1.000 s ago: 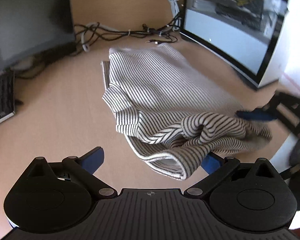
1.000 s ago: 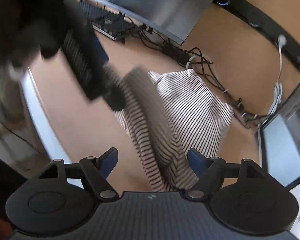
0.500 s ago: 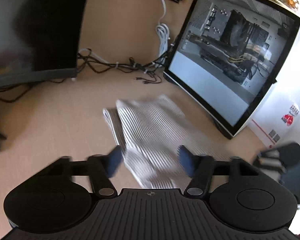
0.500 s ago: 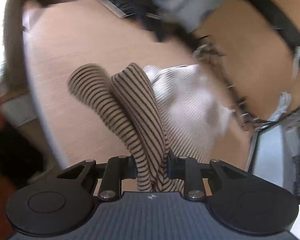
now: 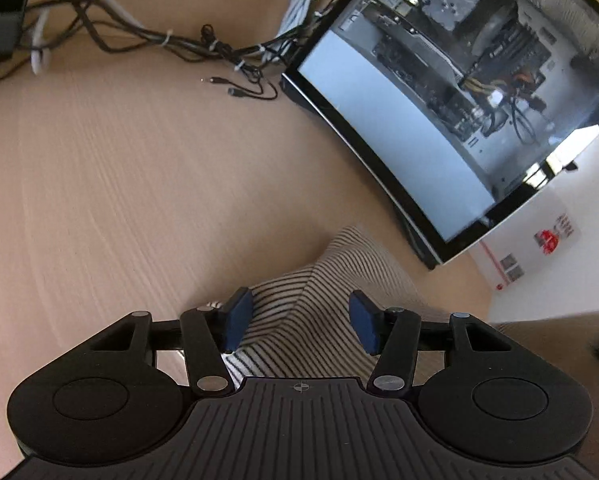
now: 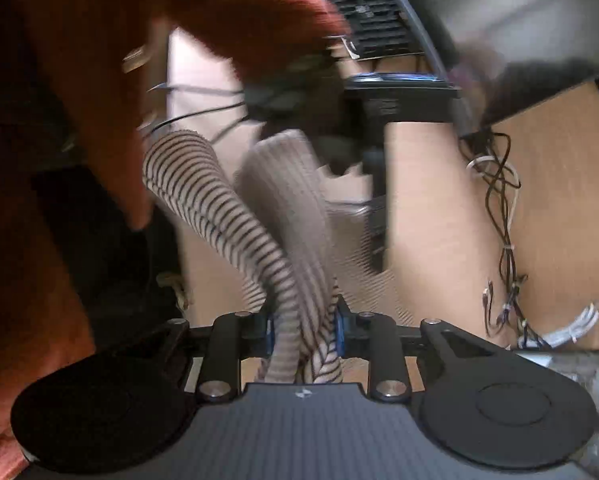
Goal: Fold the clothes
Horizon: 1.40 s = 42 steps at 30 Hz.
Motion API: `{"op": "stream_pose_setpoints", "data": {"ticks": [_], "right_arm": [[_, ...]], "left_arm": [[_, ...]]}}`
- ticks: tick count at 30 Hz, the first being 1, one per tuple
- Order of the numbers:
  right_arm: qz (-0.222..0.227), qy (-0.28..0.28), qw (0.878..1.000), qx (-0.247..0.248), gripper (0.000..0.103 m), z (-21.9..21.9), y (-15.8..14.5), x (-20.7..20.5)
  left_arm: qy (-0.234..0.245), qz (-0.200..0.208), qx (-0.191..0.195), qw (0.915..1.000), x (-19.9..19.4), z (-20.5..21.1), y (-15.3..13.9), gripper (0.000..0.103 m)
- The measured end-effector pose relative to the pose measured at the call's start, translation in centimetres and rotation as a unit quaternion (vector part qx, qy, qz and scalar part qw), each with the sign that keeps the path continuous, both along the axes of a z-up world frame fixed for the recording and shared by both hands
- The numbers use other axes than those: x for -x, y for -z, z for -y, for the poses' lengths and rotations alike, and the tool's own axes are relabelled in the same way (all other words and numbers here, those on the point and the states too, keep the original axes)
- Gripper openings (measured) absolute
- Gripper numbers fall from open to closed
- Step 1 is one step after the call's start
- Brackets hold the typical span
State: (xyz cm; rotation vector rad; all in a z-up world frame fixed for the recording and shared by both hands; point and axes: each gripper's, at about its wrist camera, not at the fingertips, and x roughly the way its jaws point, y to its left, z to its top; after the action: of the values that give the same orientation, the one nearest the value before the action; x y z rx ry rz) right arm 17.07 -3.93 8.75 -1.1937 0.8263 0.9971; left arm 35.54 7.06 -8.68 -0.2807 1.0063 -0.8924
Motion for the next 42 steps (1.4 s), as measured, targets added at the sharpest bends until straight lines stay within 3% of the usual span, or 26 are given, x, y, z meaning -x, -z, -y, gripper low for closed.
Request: {"op": "stream_pose_setpoints", "data": {"ticks": [4,8,13,18,21,22,24,27,29,30,31,32,33,34,38,40,42], "right_arm": [[-0.049,0.026,0.998,-0.040,0.034,0.5,4.9,-8.0],[-0.045,0.027,0.997,-0.053,0.039,0.8,9.4,-10.4],[-0.041,0.054,0.994,-0.092,0.046,1.1,9.3,-10.8],[0.007,0.122,0.983,-0.136,0.058,2.7,6.9,-9.2],[0.043,0.207,0.958,-0.193,0.077,5.0,4.5,-7.8],[0.049,0.237,0.946,-0.214,0.080,6.2,3.8,-7.5],[0.052,0.296,0.920,-0.251,0.080,8.4,2.7,-6.8],[0.037,0.381,0.876,-0.293,0.080,12.2,3.1,-5.9],[0.003,0.439,0.838,-0.323,0.080,14.1,4.4,-6.0],[-0.010,0.455,0.824,-0.338,0.076,14.4,5.3,-6.3],[-0.022,0.470,0.809,-0.352,0.050,14.7,6.2,-6.5],[-0.034,0.484,0.794,-0.366,0.037,15.0,7.2,-6.8],[-0.037,0.485,0.788,-0.378,0.027,14.6,7.6,-7.4],[-0.040,0.485,0.782,-0.389,0.027,14.1,8.1,-8.0],[-0.031,0.489,0.793,-0.362,0.026,12.3,10.9,-11.6],[-0.043,0.503,0.793,-0.340,0.027,12.1,13.7,-13.2],[-0.040,0.501,0.791,-0.350,0.027,12.1,14.3,-13.4]], "left_arm": [[-0.054,-0.058,0.045,0.9958,-1.0,-2.7,0.2,0.050],[-0.086,-0.007,0.025,0.9960,0.5,-5.8,-2.9,0.063],[-0.042,0.040,0.032,0.9978,4.1,-6.1,-6.3,0.084],[0.008,0.061,-0.045,0.9971,6.2,-2.9,-4.7,0.082],[0.014,0.072,-0.083,0.9938,6.5,-1.4,-3.7,0.078],[0.013,0.082,-0.100,0.9915,6.6,-1.2,-3.5,0.078],[0.011,0.096,-0.126,0.9873,6.7,-1.2,-3.2,0.079],[0.004,0.092,-0.132,0.9870,6.3,-1.7,-3.0,0.079],[0.002,0.089,-0.134,0.9870,6.1,-1.9,-2.9,0.079],[0.000,0.087,-0.134,0.9872,6.1,-2.0,-2.8,0.079],[0.001,0.084,-0.133,0.9875,6.0,-1.9,-2.8,0.079],[0.001,0.083,-0.132,0.9877,6.0,-1.9,-2.8,0.079],[0.002,0.085,-0.131,0.9877,6.1,-2.1,-3.0,0.078],[0.005,0.089,-0.132,0.9872,6.0,-2.1,-3.3,0.075],[0.017,0.113,-0.109,0.9875,5.8,-2.5,-5.6,0.076],[0.028,0.121,-0.091,0.9880,5.6,-2.5,-7.0,0.084],[0.042,0.136,-0.087,0.9859,5.4,-2.0,-7.9,0.091]]}}
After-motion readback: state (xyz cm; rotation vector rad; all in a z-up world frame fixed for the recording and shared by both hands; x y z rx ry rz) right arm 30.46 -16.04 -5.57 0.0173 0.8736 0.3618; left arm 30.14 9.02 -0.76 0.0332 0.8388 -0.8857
